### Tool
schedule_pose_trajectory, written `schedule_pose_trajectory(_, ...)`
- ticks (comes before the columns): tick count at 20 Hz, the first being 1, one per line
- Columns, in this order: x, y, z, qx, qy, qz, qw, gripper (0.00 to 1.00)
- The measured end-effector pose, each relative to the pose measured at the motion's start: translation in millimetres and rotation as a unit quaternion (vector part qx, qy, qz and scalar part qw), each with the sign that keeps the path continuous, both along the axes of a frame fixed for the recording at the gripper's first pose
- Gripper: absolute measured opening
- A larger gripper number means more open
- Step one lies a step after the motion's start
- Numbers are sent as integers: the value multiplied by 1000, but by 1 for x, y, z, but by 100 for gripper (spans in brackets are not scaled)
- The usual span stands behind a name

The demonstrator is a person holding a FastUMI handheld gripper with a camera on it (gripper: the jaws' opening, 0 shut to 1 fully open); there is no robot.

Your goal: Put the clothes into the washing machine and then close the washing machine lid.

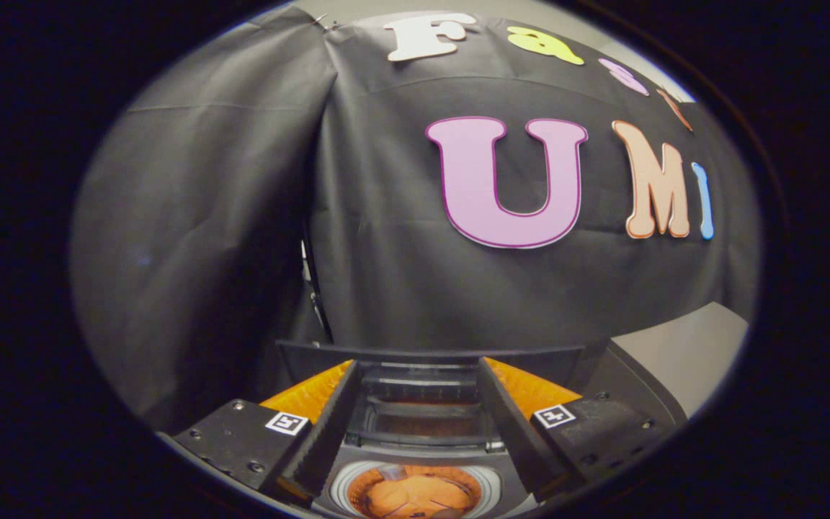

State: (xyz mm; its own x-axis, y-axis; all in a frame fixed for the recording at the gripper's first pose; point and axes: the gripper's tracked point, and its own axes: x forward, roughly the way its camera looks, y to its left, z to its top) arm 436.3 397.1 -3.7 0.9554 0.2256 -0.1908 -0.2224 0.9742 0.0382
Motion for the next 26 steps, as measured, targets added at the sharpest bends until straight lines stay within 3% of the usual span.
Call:
schedule_pose_trajectory(3,27,1,10,6,-16,-9,1000,98)
schedule_pose_trajectory(7,58,5,38,8,-88,-15,996,97)
schedule_pose_trajectory(12,78,17,79,-25,-238,-7,971,97)
schedule_pose_trajectory(15,90,20,55,-50,-213,-12,976,96)
schedule_pose_trajectory(23,109,12,9,5,-131,-53,990,96)
schedule_pose_trajectory(26,111,1,-27,-16,-65,-66,996,96)
